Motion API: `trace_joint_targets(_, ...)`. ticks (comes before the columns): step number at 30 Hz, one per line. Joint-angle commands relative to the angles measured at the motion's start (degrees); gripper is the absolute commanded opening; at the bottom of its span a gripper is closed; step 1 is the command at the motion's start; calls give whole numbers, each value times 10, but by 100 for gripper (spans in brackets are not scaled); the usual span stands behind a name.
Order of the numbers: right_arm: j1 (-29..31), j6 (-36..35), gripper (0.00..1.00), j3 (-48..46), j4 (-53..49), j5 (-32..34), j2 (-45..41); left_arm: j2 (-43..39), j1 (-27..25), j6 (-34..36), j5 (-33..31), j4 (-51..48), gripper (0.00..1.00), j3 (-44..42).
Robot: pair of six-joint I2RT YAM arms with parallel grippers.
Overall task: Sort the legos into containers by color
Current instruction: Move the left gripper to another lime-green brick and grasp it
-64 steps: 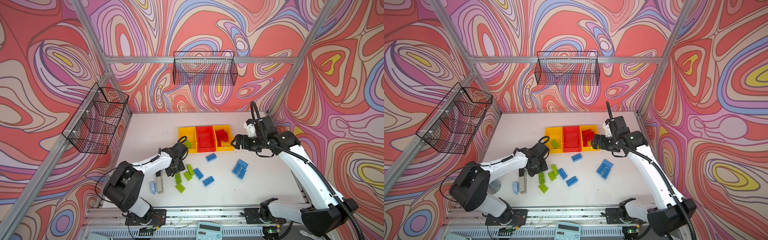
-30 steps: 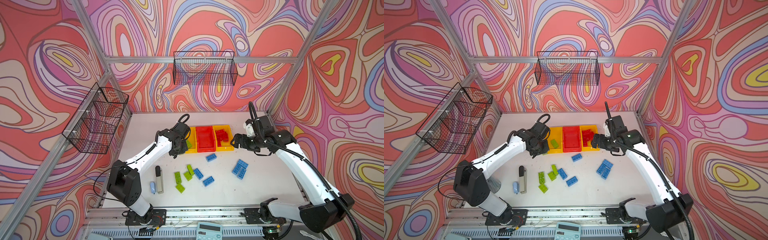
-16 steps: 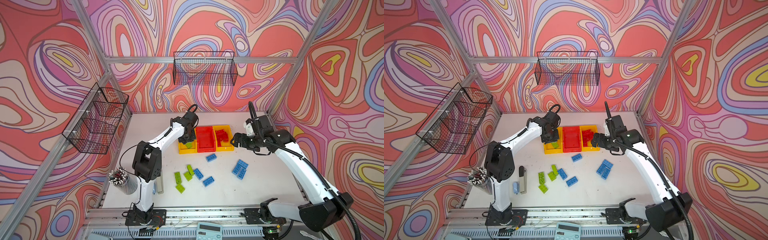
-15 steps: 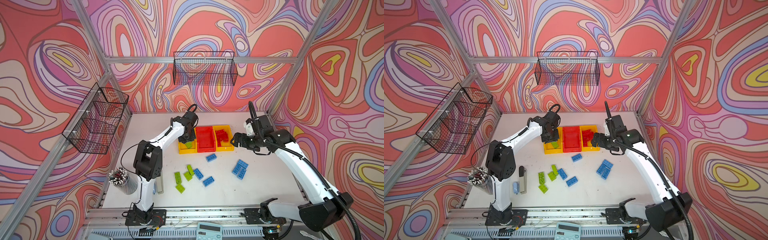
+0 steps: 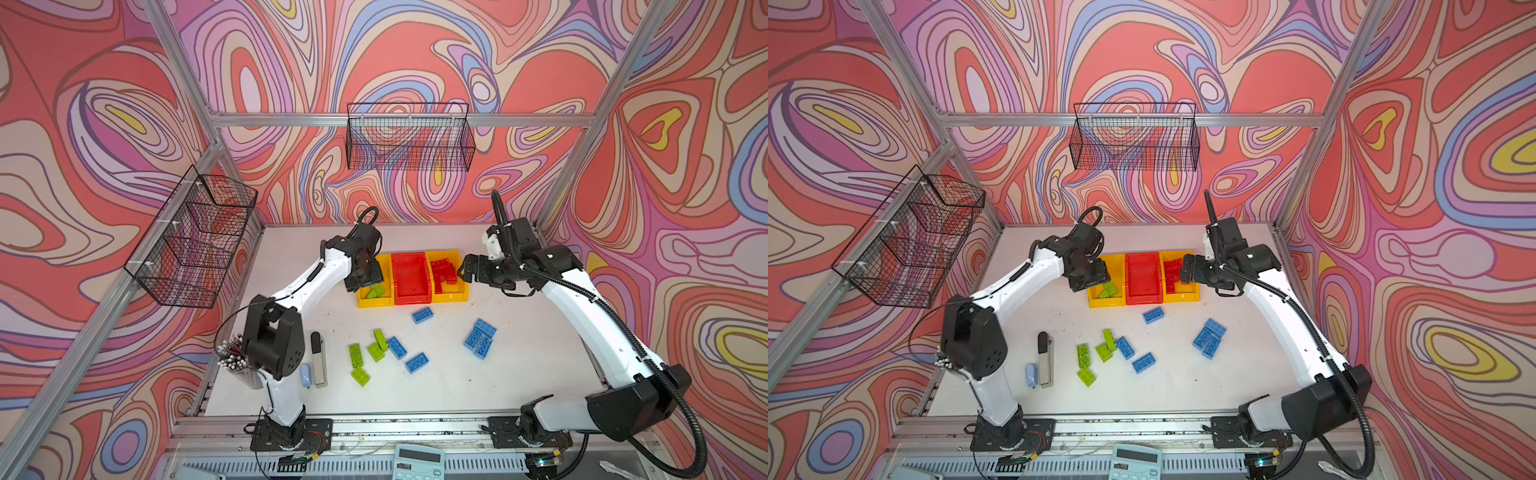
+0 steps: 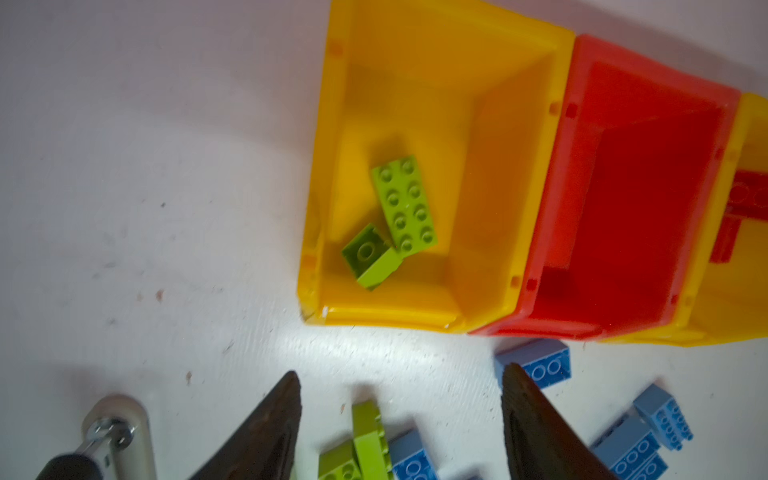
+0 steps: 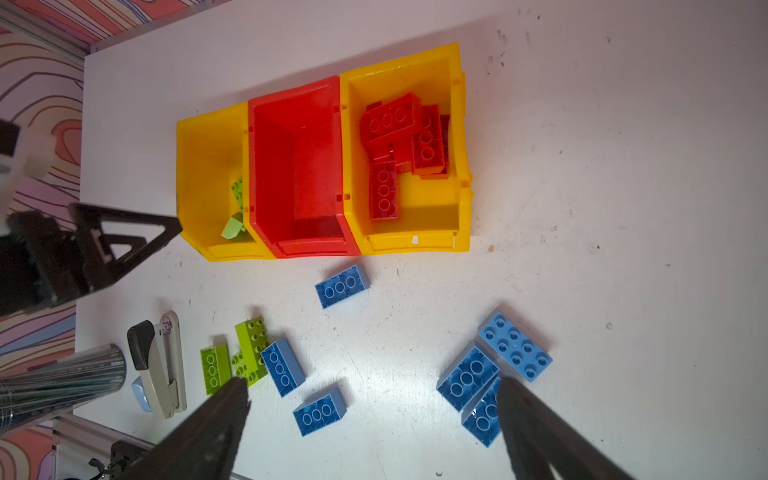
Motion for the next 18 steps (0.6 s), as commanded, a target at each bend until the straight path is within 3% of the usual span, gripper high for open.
trace_joint_targets(1, 4, -18, 98, 12, 5, -28, 20, -87, -20, -42, -23, -12, 68, -94)
trace_joint_targets(10, 51, -16, 98, 10, 18, -47, 48, -256, -102, -173, -21, 26, 67, -343)
trace_joint_targets(18, 122, 29, 98, -10, 27, -17, 37, -243, -135, -209, -5, 91, 65, -422)
